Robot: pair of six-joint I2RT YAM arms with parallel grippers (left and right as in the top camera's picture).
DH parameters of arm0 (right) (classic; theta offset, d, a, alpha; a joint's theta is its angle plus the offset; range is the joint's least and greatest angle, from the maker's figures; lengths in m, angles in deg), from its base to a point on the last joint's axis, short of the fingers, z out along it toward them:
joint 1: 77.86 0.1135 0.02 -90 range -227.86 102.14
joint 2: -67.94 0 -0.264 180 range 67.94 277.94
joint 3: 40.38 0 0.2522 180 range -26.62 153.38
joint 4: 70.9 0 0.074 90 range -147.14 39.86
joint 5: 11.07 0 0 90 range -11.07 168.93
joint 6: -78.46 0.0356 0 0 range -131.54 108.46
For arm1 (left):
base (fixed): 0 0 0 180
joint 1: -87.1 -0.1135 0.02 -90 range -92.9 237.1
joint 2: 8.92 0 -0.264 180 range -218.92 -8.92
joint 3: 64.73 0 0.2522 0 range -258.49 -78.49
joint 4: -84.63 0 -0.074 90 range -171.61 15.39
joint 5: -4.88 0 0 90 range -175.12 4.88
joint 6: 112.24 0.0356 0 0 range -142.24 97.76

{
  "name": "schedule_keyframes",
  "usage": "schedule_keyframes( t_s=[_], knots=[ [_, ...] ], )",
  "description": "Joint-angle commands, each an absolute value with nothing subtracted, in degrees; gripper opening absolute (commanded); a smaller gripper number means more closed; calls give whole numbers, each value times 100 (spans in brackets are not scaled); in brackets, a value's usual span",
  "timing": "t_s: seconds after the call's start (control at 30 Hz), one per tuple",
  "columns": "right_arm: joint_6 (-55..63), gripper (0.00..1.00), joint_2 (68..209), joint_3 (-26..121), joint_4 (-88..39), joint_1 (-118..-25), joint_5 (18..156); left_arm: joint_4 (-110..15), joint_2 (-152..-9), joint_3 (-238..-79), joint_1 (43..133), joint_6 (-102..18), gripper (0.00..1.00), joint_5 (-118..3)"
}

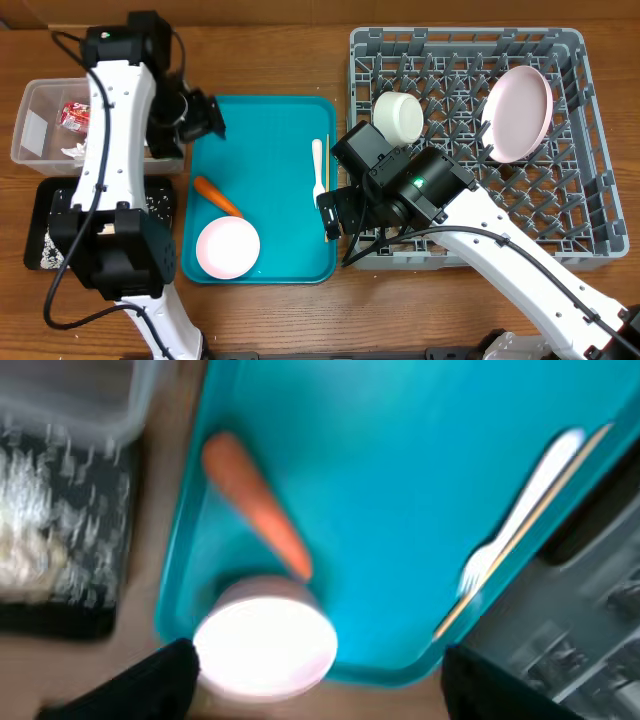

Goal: Sort waste into correct bins and load items into the dishwasher rack

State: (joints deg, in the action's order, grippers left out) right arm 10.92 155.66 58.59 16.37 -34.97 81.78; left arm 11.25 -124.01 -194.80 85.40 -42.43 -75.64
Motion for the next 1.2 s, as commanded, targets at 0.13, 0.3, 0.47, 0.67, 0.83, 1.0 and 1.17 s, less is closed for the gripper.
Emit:
schedule_keyframes(
  t_s=[0.13, 0.3, 0.47, 0.67, 0.83, 1.0, 1.17],
  knots=[
    [1103, 100, 15571, 5894, 1683, -3479, 8222, 1523, -12226, -19381, 9474, -4776, 58, -8703],
    [1101, 100, 15571, 5896, 1867, -3479, 8202, 1523, -12191, -18912, 9620, -4822, 37, -8614],
    [1099, 100, 15571, 5894, 1908, -3479, 8202, 1523, -12025, -18289, 9622, -4798, 34, -8622],
    [1103, 100, 15571, 5894, 1895, -3479, 8202, 1403, -11323, -17478, 9609, -4806, 25, -8828],
    [1103, 100, 15571, 5896, 1884, -3479, 8202, 1044, -10412, -16632, 9583, -4820, 36, -8703],
    [1103, 100, 15571, 5894, 1884, -3479, 8204, 624, -9695, -15441, 9568, -4824, 48, -8697],
    [1103, 100, 15571, 5894, 1884, -3479, 8204, 23, -9592, -14575, 9399, -4833, 53, -8498]
  ],
)
